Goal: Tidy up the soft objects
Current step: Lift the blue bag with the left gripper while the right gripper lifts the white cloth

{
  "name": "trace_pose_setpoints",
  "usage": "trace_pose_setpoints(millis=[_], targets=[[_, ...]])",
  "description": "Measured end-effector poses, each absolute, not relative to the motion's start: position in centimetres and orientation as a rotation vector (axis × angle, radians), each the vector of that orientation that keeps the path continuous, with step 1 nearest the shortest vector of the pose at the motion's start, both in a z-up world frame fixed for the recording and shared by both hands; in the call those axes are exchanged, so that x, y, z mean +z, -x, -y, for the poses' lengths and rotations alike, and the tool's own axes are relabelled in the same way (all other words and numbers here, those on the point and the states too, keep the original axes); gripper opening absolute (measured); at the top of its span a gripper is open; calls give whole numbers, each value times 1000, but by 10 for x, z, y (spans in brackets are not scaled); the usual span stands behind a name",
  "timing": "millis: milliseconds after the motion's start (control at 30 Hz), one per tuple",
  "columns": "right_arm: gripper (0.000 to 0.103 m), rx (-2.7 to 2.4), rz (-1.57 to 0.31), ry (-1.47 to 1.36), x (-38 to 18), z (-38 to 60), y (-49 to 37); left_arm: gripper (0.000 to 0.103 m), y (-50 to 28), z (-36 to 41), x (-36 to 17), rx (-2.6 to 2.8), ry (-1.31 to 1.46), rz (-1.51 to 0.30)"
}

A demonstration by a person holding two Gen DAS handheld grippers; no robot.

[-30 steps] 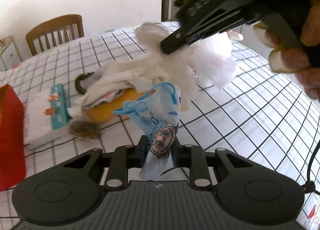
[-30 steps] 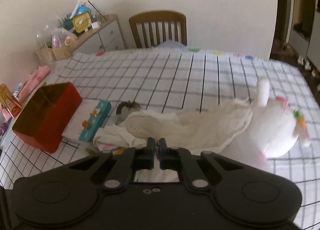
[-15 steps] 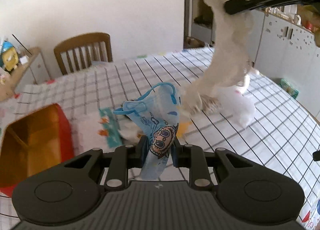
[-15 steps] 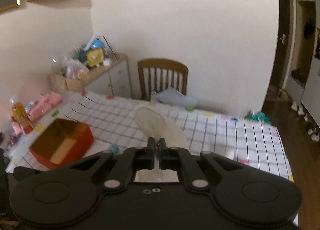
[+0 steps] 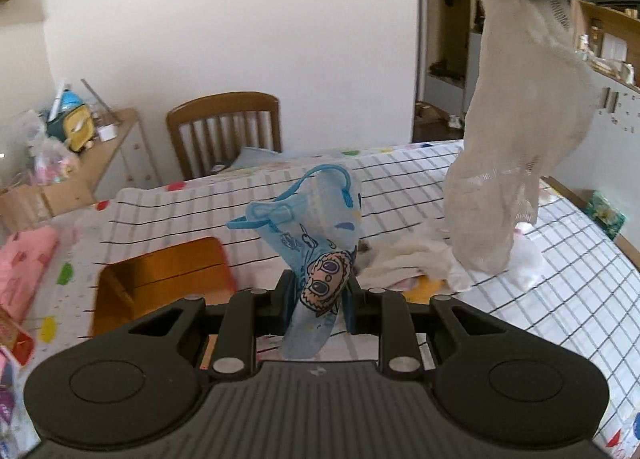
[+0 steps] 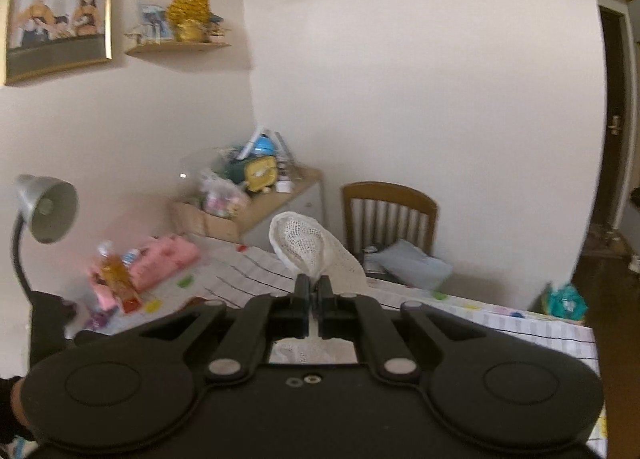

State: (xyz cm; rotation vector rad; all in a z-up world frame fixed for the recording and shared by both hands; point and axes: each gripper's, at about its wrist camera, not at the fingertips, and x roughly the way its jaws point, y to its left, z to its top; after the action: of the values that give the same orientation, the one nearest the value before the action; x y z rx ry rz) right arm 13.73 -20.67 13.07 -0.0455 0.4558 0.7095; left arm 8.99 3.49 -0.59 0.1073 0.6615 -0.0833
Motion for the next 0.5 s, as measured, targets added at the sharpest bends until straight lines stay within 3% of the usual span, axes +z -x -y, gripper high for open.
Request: trace_pose_setpoints(millis=[500], targets=[[3,934,-465,18,138,86,-163,24,-102,-136,-5,42,-116,-745]])
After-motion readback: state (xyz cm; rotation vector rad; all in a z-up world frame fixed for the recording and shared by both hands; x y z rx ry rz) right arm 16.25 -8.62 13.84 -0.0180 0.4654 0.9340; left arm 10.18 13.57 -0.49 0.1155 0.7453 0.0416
